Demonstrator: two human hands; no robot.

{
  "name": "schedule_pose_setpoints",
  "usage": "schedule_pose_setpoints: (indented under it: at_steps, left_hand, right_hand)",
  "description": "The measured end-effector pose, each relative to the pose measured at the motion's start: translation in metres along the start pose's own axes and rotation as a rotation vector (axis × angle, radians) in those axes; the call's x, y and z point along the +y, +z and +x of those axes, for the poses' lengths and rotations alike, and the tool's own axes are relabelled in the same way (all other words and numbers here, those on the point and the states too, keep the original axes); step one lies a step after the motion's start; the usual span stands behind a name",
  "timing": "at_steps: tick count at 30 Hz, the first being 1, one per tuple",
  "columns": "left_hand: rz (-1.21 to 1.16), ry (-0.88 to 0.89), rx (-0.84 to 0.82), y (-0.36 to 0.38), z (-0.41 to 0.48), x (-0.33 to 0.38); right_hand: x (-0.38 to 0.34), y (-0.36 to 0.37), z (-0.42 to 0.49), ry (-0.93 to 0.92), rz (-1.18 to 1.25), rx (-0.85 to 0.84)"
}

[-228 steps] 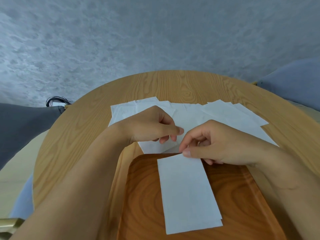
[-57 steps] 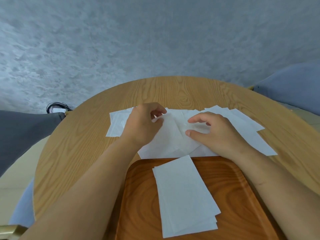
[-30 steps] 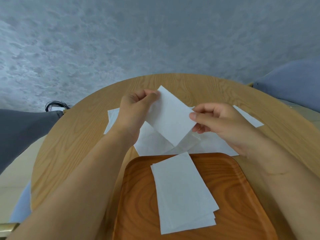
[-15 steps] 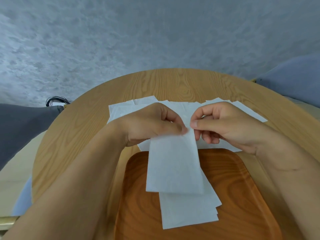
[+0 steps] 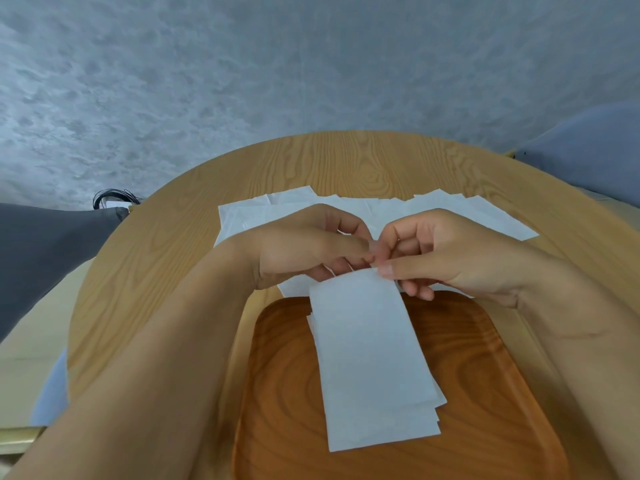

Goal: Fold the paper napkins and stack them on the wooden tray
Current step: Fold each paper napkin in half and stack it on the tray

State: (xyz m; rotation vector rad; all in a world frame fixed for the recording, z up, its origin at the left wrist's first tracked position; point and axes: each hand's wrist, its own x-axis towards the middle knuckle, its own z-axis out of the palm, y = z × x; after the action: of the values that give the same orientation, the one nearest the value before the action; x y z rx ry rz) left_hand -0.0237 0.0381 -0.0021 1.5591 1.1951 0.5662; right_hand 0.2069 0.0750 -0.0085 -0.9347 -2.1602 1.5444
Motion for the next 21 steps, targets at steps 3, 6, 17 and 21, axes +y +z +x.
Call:
schedule_pose_setpoints:
  at_steps: [3, 6, 17, 21]
  left_hand:
    - [-0.028, 0.019, 0.142, -0.001, 0.003, -0.001]
    - [-0.028, 0.049, 0.308, -0.002, 0.007, -0.004]
    - [0.503, 0.034, 0.678, -0.01, 0.025, -0.036]
    - [0.627, -0.076, 0.533, -0.008, 0.026, -0.039]
  right_hand:
    - [-0.001, 0.002, -0.001, 0.016, -0.083, -0.084]
    - [0.001, 0.004, 0.001, 0.02, -0.133, -0.074]
    - [0.026, -0.005, 0.018, -0.045, -0.343, 0.513]
    - [0.036, -0.003, 0.024, -0.024, -0.47, 0.518]
